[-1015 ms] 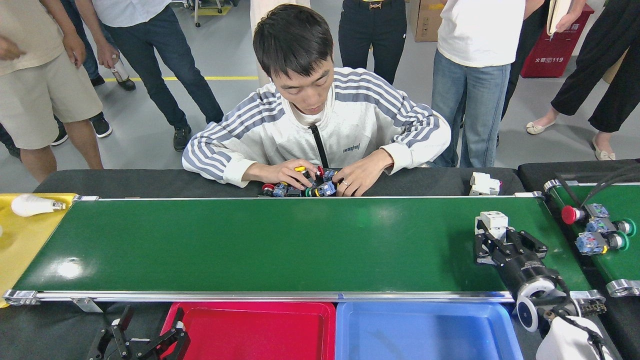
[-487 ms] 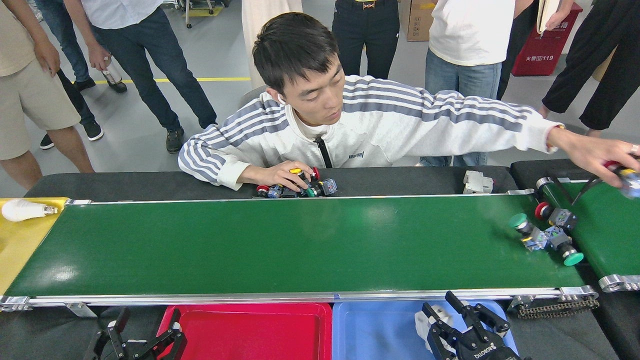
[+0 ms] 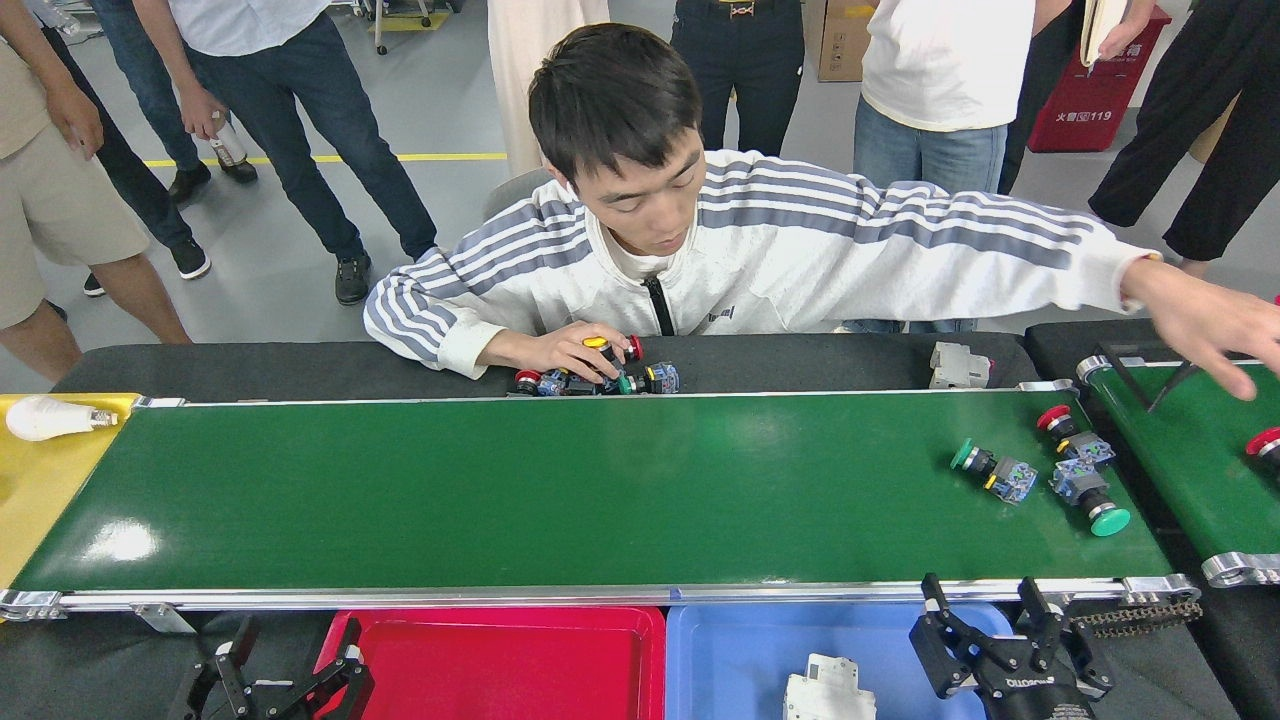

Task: Pick switch part from conveyor to tray

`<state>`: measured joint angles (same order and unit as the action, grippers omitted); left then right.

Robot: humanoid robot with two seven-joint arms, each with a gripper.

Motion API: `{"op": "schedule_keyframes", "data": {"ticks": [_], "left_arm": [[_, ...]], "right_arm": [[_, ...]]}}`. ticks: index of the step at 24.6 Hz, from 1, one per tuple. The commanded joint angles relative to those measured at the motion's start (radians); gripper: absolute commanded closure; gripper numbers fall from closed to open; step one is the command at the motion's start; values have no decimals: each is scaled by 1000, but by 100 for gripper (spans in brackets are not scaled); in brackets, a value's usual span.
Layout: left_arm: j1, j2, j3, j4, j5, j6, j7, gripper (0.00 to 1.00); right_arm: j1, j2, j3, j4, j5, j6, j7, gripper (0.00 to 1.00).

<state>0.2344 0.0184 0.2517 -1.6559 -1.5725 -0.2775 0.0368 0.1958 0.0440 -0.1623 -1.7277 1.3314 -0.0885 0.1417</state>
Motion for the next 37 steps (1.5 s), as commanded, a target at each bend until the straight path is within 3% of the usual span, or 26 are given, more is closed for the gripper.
{"op": "schedule_keyframes", "data": {"ticks": [1,3,8,23,25,28,29,33,37], "left_arm": [[-12,6,-2,-12,0,-5,3,0],[-12,6,-2,-10,0,-6,3,0],[-14,6,-3,-10,0,-6,3,0],[-52,6,-6,18,-8,-6,-2,0],[-61,6,-6,27,-8,-8,-2,0],[-66,8,-6,30,-8,-8,-2,0],[-66,8,-6,30,-8,-8,-2,0],[-67,9,-6,30,-8,-8,-2,0],[-66,9,-5,30,-8,-8,-2,0]], "right_arm": [[-39,-18,-2,13,17,13,-7,0],[-108,-50,6,79,60,13,-7,0],[-262,-58,44,243,127,15,-7,0],[-503,-67,202,557,140,118,-7,2],[-521,-72,228,582,140,153,-7,24],[-527,-99,288,593,140,168,-8,81],[-526,-105,296,589,137,167,-8,89],[-521,-105,300,565,131,156,-40,98],[-460,-105,374,425,127,87,-51,98]]}}
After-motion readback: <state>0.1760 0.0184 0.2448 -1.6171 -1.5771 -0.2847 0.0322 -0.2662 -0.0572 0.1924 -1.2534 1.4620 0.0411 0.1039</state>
